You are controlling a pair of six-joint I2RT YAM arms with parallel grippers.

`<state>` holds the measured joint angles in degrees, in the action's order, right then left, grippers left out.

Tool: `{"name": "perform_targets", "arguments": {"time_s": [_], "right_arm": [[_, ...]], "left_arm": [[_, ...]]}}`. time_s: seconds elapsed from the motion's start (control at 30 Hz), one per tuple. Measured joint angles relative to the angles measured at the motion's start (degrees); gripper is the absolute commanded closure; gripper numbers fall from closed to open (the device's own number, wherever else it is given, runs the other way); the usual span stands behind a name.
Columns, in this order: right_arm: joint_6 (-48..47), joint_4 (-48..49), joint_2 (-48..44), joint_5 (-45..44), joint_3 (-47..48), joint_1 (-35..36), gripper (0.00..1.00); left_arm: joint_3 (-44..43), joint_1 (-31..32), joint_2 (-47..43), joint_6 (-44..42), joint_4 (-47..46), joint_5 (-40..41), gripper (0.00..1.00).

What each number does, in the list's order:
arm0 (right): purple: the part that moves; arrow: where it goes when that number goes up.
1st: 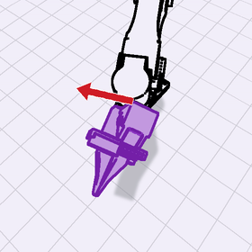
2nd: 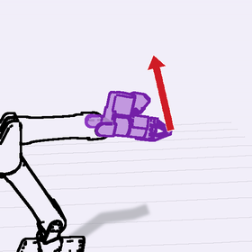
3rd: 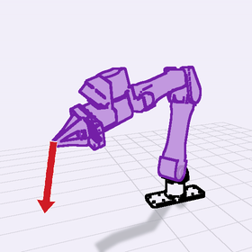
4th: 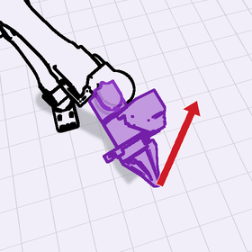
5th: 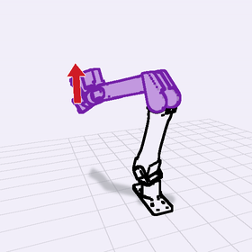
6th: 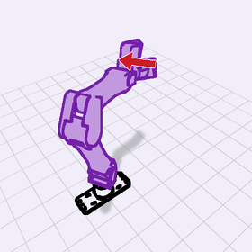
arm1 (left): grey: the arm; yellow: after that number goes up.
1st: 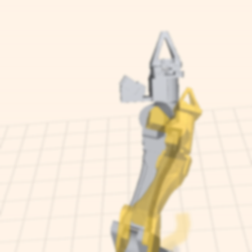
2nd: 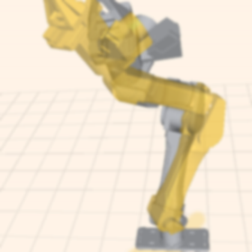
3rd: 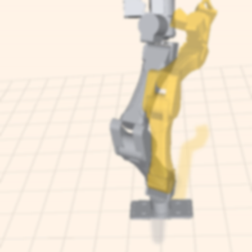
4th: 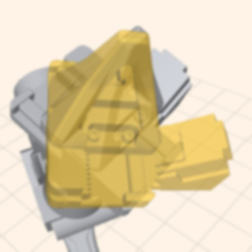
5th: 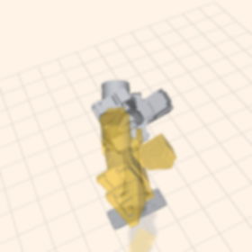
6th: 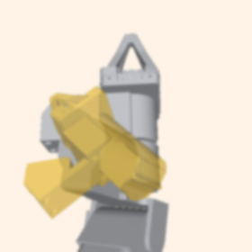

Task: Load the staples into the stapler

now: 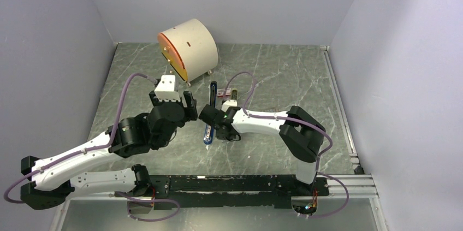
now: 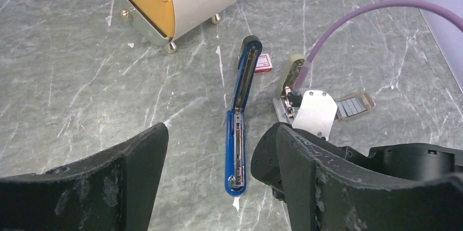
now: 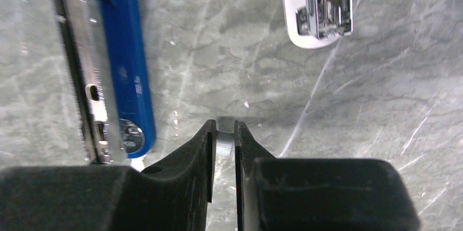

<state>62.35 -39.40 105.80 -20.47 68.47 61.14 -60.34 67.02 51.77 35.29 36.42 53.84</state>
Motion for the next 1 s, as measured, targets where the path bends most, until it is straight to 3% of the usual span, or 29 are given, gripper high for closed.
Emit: {"name": "perform_targets", "arguments": {"time_s": [0.2,0.47,1.0], "right_arm": [[-2.58,1.79,-1.88,-2.93,2.78,0.00,0.82],[-6.86,4.11,-1.81,-6.45,9.88,-0.04,0.81],[-10.75,3.19,6.88,-8.66,17.33,-0.35,0.81]], "left_arm": [[-1.97,0.00,-0.22,-0.22,1.95,1.68,0.22],[-5.49,0.00,-3.67,0.50,7.56,9.86,0.22],[-5.49,0.00,-2.05,2.19,11.32,13.60,0.22]]}}
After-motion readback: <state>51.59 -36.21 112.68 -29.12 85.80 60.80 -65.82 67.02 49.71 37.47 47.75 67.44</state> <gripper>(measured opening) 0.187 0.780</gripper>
